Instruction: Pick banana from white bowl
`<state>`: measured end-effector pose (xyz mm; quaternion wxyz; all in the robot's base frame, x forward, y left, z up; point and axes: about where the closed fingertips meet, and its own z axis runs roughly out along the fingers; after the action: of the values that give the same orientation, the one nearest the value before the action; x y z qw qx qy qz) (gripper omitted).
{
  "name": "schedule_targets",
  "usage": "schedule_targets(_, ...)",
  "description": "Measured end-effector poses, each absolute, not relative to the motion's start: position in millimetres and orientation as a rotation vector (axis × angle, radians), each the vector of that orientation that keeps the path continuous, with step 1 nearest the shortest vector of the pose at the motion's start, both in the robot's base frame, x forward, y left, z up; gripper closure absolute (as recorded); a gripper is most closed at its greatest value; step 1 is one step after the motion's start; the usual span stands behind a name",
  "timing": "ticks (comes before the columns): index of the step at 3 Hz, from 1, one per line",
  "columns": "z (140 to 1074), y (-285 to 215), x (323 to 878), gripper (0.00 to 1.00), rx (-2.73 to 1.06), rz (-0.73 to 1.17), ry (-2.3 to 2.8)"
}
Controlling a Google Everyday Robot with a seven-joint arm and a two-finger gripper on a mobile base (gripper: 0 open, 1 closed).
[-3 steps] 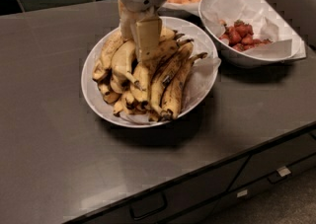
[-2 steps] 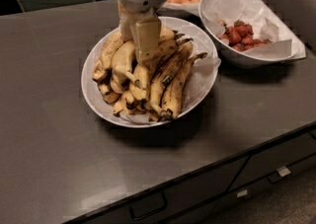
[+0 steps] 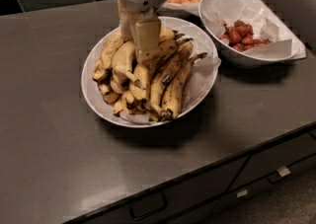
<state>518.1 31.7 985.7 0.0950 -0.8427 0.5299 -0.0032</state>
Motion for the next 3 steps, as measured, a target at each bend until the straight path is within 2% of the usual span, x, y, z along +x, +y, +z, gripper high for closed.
schedule_targets(3,985.7,31.7,518.1,0.49,-2.498,-0.009,1.571)
